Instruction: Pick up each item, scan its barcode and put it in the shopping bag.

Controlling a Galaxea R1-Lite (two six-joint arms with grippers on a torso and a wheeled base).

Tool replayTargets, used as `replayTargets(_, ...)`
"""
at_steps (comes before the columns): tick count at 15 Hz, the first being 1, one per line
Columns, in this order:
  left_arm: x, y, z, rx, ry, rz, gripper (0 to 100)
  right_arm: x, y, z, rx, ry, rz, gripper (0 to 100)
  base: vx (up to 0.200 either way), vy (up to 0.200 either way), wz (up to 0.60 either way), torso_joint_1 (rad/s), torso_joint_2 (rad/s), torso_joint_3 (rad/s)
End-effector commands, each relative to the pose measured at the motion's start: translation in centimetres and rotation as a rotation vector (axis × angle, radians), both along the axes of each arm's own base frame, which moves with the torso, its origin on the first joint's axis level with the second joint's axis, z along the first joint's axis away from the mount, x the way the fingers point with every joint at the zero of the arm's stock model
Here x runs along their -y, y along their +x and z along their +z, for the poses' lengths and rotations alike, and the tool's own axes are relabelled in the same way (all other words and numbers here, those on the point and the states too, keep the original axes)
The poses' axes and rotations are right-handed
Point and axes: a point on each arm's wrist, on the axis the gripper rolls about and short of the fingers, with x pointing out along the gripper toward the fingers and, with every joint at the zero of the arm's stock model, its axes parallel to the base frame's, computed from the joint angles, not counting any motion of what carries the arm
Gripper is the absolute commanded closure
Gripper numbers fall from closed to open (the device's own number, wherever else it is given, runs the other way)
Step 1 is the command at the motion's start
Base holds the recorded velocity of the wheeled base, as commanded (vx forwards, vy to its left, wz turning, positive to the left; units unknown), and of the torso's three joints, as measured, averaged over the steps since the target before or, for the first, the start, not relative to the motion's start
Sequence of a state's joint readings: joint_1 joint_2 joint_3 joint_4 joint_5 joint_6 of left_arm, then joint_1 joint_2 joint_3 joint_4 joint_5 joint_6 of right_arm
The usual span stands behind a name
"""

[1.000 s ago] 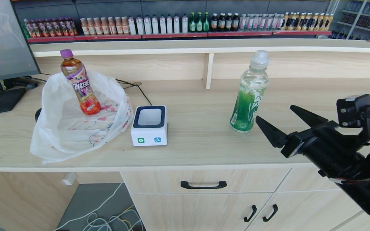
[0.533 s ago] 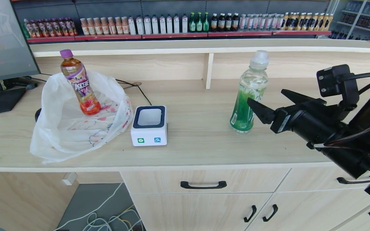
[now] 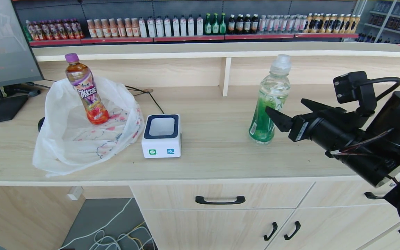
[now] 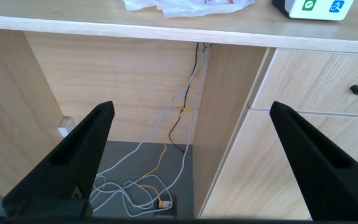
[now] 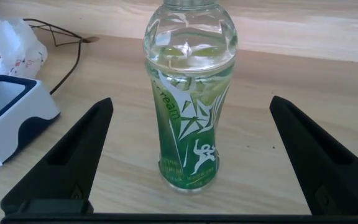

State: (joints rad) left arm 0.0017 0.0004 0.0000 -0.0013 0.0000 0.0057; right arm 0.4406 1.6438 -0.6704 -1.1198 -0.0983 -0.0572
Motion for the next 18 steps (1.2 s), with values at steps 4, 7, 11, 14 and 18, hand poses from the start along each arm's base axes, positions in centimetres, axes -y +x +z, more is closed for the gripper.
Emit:
replayTargets(4, 0.0, 0.0, 0.0, 0.001, 0.0, 0.001, 0, -0.6, 1.3, -1.0, -0.027, -0.013, 0.003, 0, 0.0, 0.0, 0.0, 0.0, 0.0, 0.0)
replayTargets(7, 0.0, 0.0, 0.0, 0.001, 0.0, 0.001, 0, -1.1, 2.4, -1.3, -0.03, -0.014, 0.006, 0, 0.0, 0.0, 0.0, 0.0, 0.0, 0.0)
replayTargets(11, 0.0, 0.0, 0.0, 0.001, 0.0, 0.0, 0, -1.6, 3.6, -1.6, -0.031, -0.016, 0.0, 0, 0.0, 0.0, 0.0, 0.0, 0.0, 0.0)
replayTargets(14, 0.0, 0.0, 0.0, 0.001, 0.0, 0.0, 0, -2.1, 4.5, -1.8, -0.028, -0.016, -0.004, 0, 0.0, 0.0, 0.0, 0.0, 0.0, 0.0)
replayTargets(18, 0.0, 0.0, 0.0, 0.001, 0.0, 0.0, 0, -2.4, 5.6, -1.6, -0.013, -0.003, -0.032, 0, 0.0, 0.0, 0.0, 0.0, 0.0, 0.0)
